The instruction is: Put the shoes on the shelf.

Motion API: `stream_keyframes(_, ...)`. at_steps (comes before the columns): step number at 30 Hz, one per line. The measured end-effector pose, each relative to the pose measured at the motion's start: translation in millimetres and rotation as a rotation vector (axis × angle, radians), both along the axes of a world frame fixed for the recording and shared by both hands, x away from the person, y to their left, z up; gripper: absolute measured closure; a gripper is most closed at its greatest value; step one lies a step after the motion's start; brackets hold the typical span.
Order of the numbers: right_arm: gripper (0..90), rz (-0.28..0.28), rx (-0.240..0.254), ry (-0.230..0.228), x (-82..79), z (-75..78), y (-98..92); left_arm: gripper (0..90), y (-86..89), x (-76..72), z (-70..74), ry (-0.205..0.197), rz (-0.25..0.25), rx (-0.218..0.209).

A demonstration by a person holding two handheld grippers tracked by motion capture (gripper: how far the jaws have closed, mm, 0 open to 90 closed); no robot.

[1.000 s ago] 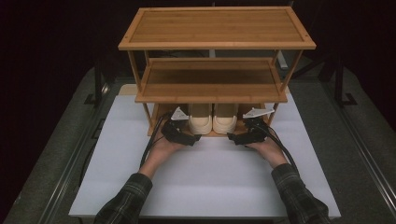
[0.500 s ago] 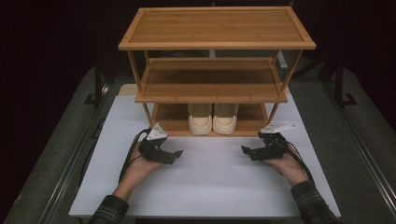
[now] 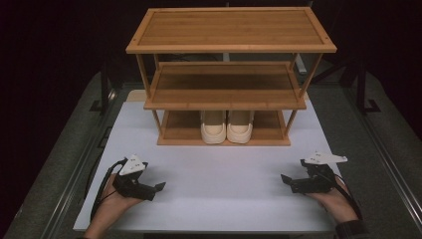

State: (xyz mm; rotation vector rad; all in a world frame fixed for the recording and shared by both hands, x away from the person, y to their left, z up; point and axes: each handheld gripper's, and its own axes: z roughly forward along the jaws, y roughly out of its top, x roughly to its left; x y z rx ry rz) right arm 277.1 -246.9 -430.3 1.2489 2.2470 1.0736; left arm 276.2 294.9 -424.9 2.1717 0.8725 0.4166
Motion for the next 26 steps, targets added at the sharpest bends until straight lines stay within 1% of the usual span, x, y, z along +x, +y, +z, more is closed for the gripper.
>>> stream_keyframes(3,7.9,-0.021,-0.001,0.010,-8.3,-4.9,-10.2,3.0,8.7,-8.9,-4.3,0.001,0.010,0.019)
stream_keyframes(5,7.8,-0.030,-0.015,0.025,-12.1,-9.1,-15.8,2.1,13.5,-12.5,-7.7,0.004,0.017,0.042)
stream_keyframes(6,7.8,-0.030,-0.015,0.025,-12.1,-9.1,-15.8,2.1,13.5,-12.5,-7.7,0.004,0.017,0.042)
stream_keyframes(7,7.8,-0.041,-0.036,0.043,-15.2,-13.4,-20.4,2.1,17.7,-14.6,-10.9,0.013,0.026,0.050)
stream_keyframes(8,7.8,-0.045,-0.045,0.050,-16.4,-15.2,-22.6,2.1,19.6,-15.3,-12.2,0.014,0.030,0.055)
stream_keyframes(9,7.8,-0.055,-0.050,0.055,-18.0,-16.6,-24.4,2.1,21.4,-15.8,-13.4,0.016,0.032,0.058)
stream_keyframes(12,7.8,-0.061,-0.059,0.060,-19.8,-19.8,-28.6,2.0,24.2,-16.5,-15.5,0.020,0.035,0.066)
stream_keyframes(13,7.4,-0.062,-0.058,0.075,-20.0,-23.9,-32.2,2.1,26.2,-16.2,-19.8,0.030,0.038,0.071)
stream_keyframes(14,7.4,-0.062,-0.058,0.075,-20.0,-23.9,-32.2,2.1,26.2,-16.2,-19.8,0.030,0.038,0.071)
stream_keyframes(15,7.1,-0.056,-0.054,0.065,-20.4,-26.1,-33.5,1.8,27.1,-15.6,-24.5,0.037,0.036,0.073)
stream_keyframes(16,7.1,-0.056,-0.054,0.065,-20.4,-26.1,-33.5,1.5,27.1,-15.6,-24.5,0.037,0.036,0.073)
stream_keyframes(17,6.9,-0.057,-0.066,0.063,-20.6,-26.4,-32.4,1.5,29.9,-14.2,-26.1,0.054,0.039,0.052)
stream_keyframes(18,6.8,-0.053,-0.072,0.060,-20.7,-26.6,-31.9,1.5,30.1,-14.0,-26.1,0.058,0.041,0.050)
stream_keyframes(26,6.8,-0.054,-0.074,0.058,-20.9,-26.8,-31.7,1.5,30.2,-14.0,-26.4,0.058,0.041,0.048)
